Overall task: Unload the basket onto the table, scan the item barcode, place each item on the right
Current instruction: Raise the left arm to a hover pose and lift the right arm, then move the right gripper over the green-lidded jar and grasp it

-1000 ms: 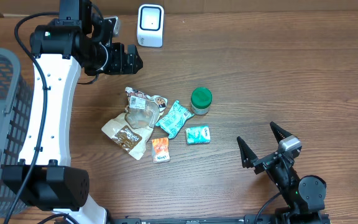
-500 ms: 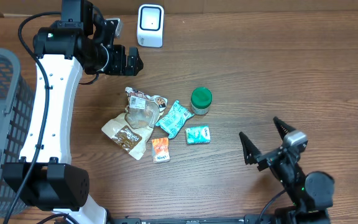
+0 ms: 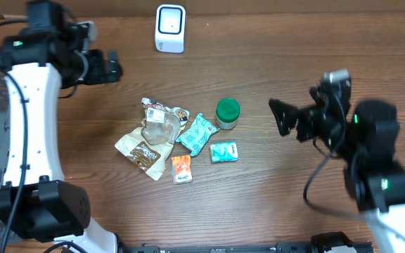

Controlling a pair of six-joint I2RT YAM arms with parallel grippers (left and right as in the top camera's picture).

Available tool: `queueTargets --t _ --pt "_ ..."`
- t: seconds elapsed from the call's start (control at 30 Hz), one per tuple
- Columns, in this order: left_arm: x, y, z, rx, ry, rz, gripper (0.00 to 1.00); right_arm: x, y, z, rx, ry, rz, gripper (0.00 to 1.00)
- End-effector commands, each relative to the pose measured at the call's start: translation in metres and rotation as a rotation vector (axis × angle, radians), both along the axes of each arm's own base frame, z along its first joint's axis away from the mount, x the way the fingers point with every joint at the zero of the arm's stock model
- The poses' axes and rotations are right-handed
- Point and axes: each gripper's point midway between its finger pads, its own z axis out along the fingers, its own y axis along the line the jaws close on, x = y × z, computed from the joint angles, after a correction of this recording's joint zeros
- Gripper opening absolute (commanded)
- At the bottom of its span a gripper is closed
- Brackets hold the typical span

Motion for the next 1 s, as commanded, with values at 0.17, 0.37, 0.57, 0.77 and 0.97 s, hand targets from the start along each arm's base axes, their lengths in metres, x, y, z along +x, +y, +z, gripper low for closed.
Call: queueTargets --t 0.17,0.37,0.57,0.77,0.97 --pt "-0.006 0.014 -0.004 -0.023 0.02 -0.001 1.0 0.057 0.024 0.009 -0.028 0.194 0.128 1.0" --pt "-0.005 0.014 -0.004 -0.024 0.019 -0.001 1.0 0.076 0.03 -0.018 -0.09 0.284 0.199 1.0" --pt "-0.002 0.015 -0.003 -0.02 0.004 -0.001 1.0 0.076 0.03 -0.029 -0.122 0.299 0.229 1.0" --pt "-0.002 0.015 -0.003 -0.02 0.004 -0.001 1.0 0.077 0.036 -0.024 -0.058 0.31 0.223 1.0" --pt "-0.002 0.015 -0.003 -0.02 0.005 -0.001 1.0 0.073 0.051 -0.019 0.03 0.327 0.274 1.0"
